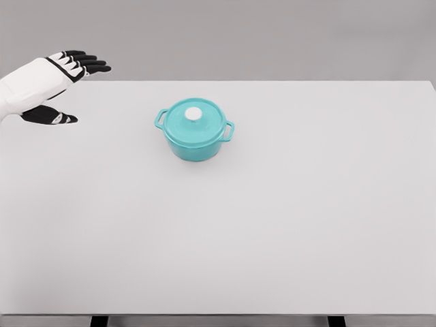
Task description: Open the lid of the pot with left arm
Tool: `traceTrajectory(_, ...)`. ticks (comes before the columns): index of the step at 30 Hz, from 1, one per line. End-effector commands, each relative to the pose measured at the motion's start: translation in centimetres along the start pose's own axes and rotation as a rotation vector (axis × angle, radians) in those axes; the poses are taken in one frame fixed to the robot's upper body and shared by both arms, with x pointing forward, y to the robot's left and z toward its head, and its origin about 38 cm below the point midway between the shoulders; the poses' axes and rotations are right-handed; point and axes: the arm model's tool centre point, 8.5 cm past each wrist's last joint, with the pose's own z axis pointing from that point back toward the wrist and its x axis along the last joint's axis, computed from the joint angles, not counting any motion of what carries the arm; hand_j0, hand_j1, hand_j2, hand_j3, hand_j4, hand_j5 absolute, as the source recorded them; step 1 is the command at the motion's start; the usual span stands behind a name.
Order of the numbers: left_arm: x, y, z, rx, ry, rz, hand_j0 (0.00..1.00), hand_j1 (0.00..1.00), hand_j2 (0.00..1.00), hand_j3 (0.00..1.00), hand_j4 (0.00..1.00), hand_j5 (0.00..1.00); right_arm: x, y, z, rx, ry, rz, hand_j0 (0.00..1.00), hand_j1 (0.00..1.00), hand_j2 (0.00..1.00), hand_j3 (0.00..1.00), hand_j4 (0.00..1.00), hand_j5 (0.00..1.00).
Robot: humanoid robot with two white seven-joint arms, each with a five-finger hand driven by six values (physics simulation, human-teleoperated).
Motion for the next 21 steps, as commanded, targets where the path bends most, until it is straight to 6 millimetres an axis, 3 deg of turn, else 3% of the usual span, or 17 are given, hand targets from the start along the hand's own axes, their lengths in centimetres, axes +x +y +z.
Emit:
traceTrajectory(1,0.0,0.0,0.0,0.0,-0.001,0.002,1.0,1.0,1.0,1.0,1.0,1.0,-0.1,-0.1,0.0,-0.015,0.003,0.001,1.0,1.0,1.0,1.0,1.0,1.0)
traceTrajectory(4,0.1,-0.2,0.0,-0.019,-0.002,-0.001,1.0,1.0,1.0,1.0,1.0,1.0,0.0,0.0,0.0,-0.005,0.0,-0.001,1.0,1.0,1.0,1.0,1.0,1.0)
traceTrajectory(6,0.4,-1.1,-0.3,-0.138,-0.009,-0.017,1.0,1.0,1.0,1.0,1.0,1.0,0.1,0.0,0.0,-0.002,-0.002,-0.001,1.0,1.0,1.0,1.0,1.0,1.0)
traceTrajectory(10,-2.0,-0.7,1.9,-0.347,0.088,-0.088,1.0,1.0,1.0,1.0,1.0,1.0,0.0,0.0,0.0,-0.003,0.0,-0.002,1.0,1.0,1.0,1.0,1.0,1.0)
traceTrajectory(12,-2.1,0.2,0.8,-0.417,0.144,-0.288,1.0,1.0,1.0,1.0,1.0,1.0,0.0,0.0,0.0,-0.001,0.0,-0.002,1.0,1.0,1.0,1.0,1.0,1.0)
traceTrajectory(14,-3.0,-0.1,1.4,-0.447,0.173,-0.297,1.0,1.0,1.0,1.0,1.0,1.0,0.0,0.0,0.0,-0.001,0.0,-0.001,1.0,1.0,1.0,1.0,1.0,1.0)
traceTrajectory(15,-4.3,-0.2,2.1,-0.459,0.214,-0.277,1.0,1.0,1.0,1.0,1.0,1.0,0.0,0.0,0.0,-0.001,0.0,-0.002,1.0,1.0,1.0,1.0,1.0,1.0)
traceTrajectory(16,-5.1,1.1,1.7,-0.431,0.235,-0.275,1.0,1.0,1.0,1.0,1.0,1.0,0.0,0.0,0.0,-0.001,0.0,-0.001,1.0,1.0,1.0,1.0,1.0,1.0)
traceTrajectory(18,-4.0,3.1,-1.4,-0.351,0.189,-0.292,1.0,1.0,1.0,1.0,1.0,1.0,0.0,0.0,0.0,-0.001,0.0,-0.001,1.0,1.0,1.0,1.0,1.0,1.0)
traceTrajectory(19,-1.7,1.5,-5.9,-0.266,0.108,-0.21,1.0,1.0,1.0,1.0,1.0,1.0,0.0,0.0,0.0,-0.001,0.0,-0.002,1.0,1.0,1.0,1.0,1.0,1.0)
traceTrajectory(21,-0.2,0.0,-8.4,-0.236,0.06,-0.155,1.0,1.0,1.0,1.0,1.0,1.0,0.1,0.0,0.0,-0.001,-0.002,-0.001,1.0,1.0,1.0,1.0,1.0,1.0)
